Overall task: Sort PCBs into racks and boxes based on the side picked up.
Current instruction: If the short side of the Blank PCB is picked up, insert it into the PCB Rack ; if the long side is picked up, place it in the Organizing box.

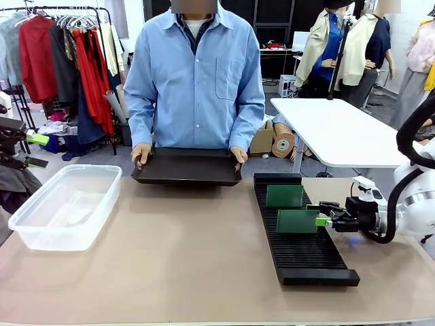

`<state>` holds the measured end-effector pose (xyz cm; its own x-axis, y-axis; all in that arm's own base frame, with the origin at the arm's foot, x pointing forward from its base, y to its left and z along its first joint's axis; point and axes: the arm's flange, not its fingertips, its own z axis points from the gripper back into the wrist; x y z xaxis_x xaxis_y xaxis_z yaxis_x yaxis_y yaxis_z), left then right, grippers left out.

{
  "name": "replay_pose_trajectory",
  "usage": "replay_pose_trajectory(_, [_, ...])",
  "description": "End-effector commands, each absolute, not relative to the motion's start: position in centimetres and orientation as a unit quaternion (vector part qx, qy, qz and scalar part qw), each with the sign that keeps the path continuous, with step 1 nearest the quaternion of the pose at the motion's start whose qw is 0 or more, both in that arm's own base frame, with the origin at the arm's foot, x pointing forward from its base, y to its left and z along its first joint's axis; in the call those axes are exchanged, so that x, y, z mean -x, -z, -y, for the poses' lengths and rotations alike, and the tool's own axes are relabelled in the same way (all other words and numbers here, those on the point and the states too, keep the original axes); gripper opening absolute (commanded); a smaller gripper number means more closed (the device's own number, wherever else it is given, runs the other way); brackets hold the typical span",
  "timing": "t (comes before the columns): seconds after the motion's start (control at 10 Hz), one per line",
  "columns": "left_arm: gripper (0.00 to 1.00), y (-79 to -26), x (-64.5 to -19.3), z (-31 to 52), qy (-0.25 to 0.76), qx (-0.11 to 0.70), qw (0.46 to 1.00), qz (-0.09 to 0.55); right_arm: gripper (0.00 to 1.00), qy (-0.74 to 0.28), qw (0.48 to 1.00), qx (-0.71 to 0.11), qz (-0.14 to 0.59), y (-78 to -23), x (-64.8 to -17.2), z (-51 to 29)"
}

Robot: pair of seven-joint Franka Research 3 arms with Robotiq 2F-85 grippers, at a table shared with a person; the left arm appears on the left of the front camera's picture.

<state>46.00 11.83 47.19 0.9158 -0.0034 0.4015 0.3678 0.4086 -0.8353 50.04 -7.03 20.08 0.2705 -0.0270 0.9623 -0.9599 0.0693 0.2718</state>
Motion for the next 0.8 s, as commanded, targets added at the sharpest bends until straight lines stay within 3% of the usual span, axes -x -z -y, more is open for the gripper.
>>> replay_pose_trajectory(0.0, [1.0,-47.3,-45.9,-11.8,0.114,0.529,0.823,0.172,1.0,-0.402,0.569,-0.554,0.456,-23.7,-50.4,6.6])
replay_pose_trajectory(0.3, [1.0,-47.3,-45.9,-11.8,0.114,0.529,0.823,0.172,1.0,-0.421,0.558,-0.536,0.473,-30.4,-50.5,6.0])
replay_pose_trajectory(0.7, [1.0,-47.3,-45.9,-11.8,0.114,0.529,0.823,0.172,1.0,-0.295,0.636,-0.626,0.342,-37.6,-48.7,4.6])
